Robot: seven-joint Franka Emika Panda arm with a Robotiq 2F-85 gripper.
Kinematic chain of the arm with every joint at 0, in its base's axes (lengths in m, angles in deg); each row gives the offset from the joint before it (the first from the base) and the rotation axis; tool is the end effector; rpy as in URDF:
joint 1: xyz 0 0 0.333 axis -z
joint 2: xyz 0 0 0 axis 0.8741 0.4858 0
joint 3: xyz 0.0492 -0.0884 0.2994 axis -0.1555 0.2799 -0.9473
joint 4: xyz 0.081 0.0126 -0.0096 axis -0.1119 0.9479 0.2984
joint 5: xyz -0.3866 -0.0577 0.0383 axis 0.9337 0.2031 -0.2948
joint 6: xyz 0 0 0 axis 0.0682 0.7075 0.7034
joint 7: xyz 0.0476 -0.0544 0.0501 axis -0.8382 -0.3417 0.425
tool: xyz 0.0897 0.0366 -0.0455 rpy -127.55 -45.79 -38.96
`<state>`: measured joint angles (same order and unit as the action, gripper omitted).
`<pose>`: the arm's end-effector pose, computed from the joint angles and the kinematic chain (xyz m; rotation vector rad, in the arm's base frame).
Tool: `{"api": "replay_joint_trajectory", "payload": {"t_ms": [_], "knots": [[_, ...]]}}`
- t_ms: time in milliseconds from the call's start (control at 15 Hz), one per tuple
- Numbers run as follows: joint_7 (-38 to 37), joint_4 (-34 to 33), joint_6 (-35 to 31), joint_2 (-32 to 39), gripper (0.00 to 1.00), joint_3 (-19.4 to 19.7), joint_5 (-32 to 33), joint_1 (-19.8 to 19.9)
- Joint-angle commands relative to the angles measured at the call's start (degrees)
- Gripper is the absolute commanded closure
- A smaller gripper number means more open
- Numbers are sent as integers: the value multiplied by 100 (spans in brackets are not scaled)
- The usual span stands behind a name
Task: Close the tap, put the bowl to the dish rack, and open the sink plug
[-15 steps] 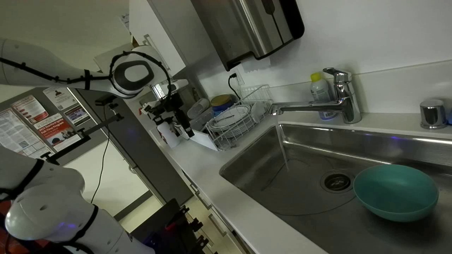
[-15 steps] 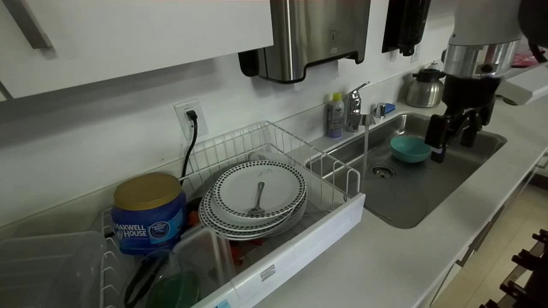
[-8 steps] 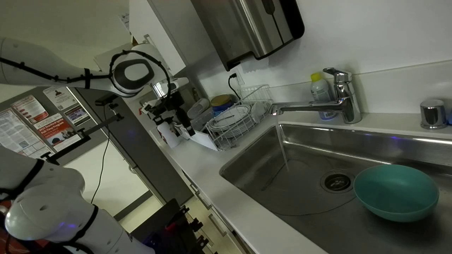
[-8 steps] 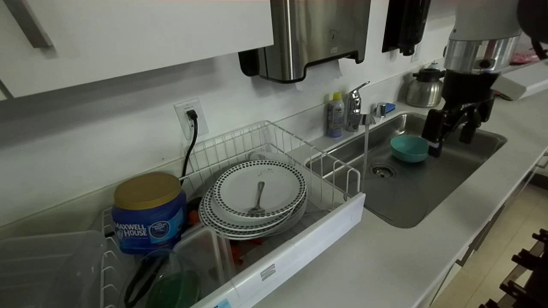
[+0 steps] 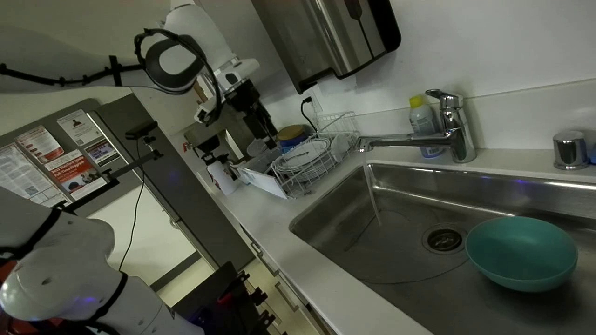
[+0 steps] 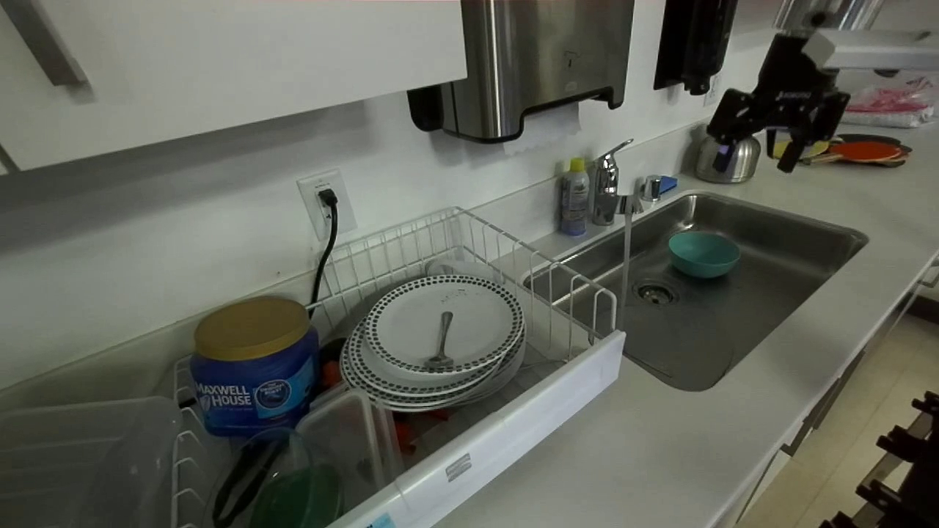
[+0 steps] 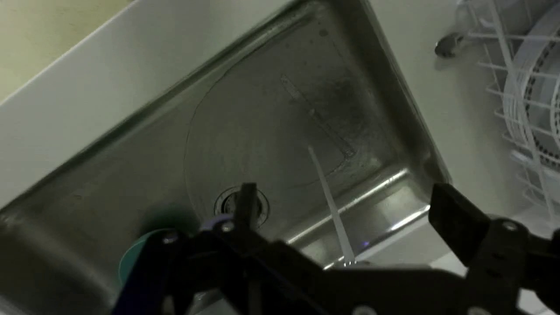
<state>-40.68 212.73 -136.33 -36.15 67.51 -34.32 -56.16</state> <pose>0.4658 -0.0249 0.4693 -2.9099 0.8754 -0.1820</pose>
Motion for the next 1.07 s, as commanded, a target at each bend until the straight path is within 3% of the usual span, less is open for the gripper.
{"api": "replay_joint_trajectory", "payload": {"t_ms": [0, 400, 533, 1000], "knots": [[-95, -140, -42, 67, 0, 53, -100, 55], [-102, -188, -56, 129, 0, 57, -105, 58], [-106, -351, -388, 295, 0, 89, -8, 125], [462, -1569, -1219, 1223, 0, 462, 661, 363]]}}
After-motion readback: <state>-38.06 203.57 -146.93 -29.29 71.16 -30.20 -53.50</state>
